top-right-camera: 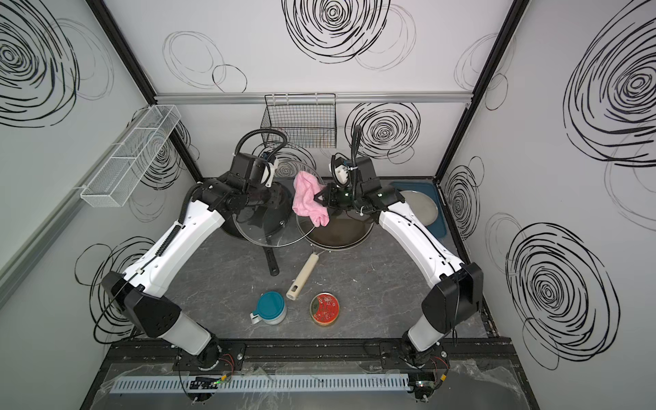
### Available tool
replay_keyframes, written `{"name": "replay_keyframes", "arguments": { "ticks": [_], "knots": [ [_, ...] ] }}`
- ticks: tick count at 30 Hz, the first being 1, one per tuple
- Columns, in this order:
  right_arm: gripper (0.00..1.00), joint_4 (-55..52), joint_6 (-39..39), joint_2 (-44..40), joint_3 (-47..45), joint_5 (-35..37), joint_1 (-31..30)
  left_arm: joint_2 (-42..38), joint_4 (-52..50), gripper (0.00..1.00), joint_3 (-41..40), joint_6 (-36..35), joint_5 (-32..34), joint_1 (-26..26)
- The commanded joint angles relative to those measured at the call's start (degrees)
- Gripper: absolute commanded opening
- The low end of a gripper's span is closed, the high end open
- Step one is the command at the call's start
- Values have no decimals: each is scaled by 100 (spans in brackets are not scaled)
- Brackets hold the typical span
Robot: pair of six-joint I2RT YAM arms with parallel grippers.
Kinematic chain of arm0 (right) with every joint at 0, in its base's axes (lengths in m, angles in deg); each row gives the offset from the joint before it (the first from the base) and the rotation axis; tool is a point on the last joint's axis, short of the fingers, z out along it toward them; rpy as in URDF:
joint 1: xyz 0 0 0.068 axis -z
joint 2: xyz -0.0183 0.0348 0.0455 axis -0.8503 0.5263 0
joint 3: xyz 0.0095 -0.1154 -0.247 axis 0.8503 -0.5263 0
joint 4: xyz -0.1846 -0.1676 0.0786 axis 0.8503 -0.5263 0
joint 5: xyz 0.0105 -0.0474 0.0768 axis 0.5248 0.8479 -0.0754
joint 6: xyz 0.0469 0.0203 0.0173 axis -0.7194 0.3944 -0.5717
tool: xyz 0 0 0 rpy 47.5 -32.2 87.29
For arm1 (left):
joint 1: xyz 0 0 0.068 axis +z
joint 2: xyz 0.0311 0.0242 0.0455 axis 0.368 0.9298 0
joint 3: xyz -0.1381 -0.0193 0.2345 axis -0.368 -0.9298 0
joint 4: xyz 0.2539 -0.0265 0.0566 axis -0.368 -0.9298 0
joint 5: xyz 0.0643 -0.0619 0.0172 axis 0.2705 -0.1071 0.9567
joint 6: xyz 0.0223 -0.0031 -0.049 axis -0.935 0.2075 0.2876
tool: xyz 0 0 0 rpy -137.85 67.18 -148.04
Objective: Wipe the pot lid with a cloth
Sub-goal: Wipe the pot lid.
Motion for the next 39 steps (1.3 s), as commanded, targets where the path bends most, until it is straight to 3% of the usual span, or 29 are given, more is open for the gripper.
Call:
{"name": "replay_keyframes", "arguments": {
  "ticks": [1,21,39],
  "knots": [
    [0,277,-217,-323,-288,142,-217,-75,891,0,502,88,128,67],
    [0,1078,-966,-515,-1086,206,-1375,32,829,0,791,204,99,67],
    [0,1785,-1363,97,-924,290,-1703,-85,890,0,599,243,118,68]
  ]
}}
